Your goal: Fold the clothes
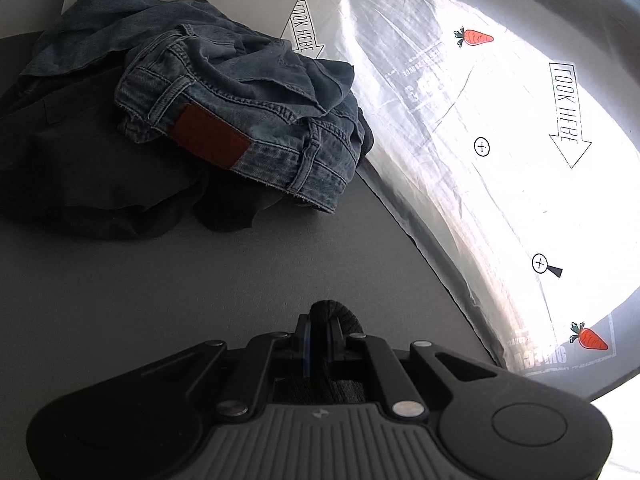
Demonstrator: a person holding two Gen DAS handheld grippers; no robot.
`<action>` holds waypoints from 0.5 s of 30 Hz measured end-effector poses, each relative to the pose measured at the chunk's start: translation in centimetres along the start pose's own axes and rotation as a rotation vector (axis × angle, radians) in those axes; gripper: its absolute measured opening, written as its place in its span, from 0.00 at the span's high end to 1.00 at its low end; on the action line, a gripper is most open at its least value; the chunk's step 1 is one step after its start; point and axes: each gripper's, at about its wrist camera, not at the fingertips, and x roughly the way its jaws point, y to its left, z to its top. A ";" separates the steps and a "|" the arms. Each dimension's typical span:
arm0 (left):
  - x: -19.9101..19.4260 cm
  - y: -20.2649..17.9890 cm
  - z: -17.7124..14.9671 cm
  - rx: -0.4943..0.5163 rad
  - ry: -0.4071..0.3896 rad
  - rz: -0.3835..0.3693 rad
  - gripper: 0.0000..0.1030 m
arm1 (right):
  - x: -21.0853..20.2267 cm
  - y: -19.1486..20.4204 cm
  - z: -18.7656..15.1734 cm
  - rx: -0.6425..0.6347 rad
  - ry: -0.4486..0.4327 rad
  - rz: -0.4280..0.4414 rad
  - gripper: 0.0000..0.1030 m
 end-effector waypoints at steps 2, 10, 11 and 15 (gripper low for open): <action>2.6 -0.9 -0.4 -0.005 0.028 0.025 0.93 | 1.6 0.2 -0.1 -0.033 0.007 -0.035 0.96; 6.9 -1.4 -1.4 -0.005 0.077 0.079 0.93 | 4.0 -1.2 -0.3 -0.041 0.028 -0.101 0.96; 7.1 -1.5 -1.4 0.005 0.078 0.080 0.93 | 3.9 -1.2 -0.2 -0.049 0.027 -0.100 0.96; 7.9 -1.6 -2.0 0.078 0.075 0.077 0.88 | 4.5 -1.4 -0.4 -0.094 0.051 -0.106 0.95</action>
